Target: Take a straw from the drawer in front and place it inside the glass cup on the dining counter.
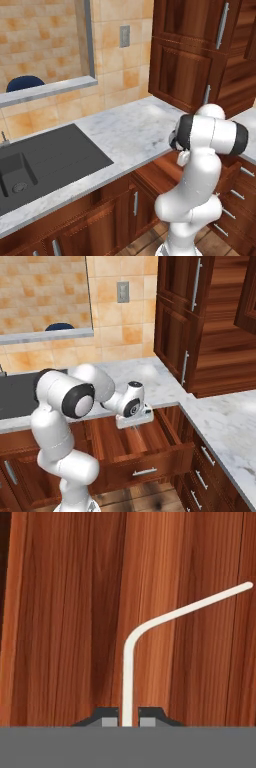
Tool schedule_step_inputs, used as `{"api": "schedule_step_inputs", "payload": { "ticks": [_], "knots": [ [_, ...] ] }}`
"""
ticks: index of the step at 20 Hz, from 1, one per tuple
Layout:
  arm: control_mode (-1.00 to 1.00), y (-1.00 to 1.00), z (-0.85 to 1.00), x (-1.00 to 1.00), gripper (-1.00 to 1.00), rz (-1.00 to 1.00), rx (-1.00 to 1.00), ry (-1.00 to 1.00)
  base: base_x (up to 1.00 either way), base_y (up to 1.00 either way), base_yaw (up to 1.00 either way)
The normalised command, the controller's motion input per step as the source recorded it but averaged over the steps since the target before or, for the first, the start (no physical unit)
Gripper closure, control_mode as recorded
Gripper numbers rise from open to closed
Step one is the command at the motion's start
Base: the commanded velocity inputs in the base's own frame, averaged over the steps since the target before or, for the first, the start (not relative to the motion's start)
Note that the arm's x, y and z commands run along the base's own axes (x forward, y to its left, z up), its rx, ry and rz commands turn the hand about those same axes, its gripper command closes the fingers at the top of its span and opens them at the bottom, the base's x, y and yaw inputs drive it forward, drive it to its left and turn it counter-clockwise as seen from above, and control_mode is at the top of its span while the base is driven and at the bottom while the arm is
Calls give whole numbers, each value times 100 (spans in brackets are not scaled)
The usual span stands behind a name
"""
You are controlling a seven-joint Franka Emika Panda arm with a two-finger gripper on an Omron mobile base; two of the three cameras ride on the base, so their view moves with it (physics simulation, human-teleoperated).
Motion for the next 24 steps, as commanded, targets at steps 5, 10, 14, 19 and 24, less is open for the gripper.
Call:
{"api": "schedule_step_inputs", "payload": {
  "ticks": [5,10,14,19,24],
  "knots": [
    [-100,-25,77,-38,100,-1,0,22,0,0,0],
    [-100,-27,75,-73,100,-3,0,12,0,0,0],
    [-100,-13,91,-83,100,-4,1,1,0,0,0],
    [-100,1,98,-95,100,0,1,-26,0,0,0],
    [-100,24,81,-63,100,0,0,-36,0,0,0]
  ]
}}
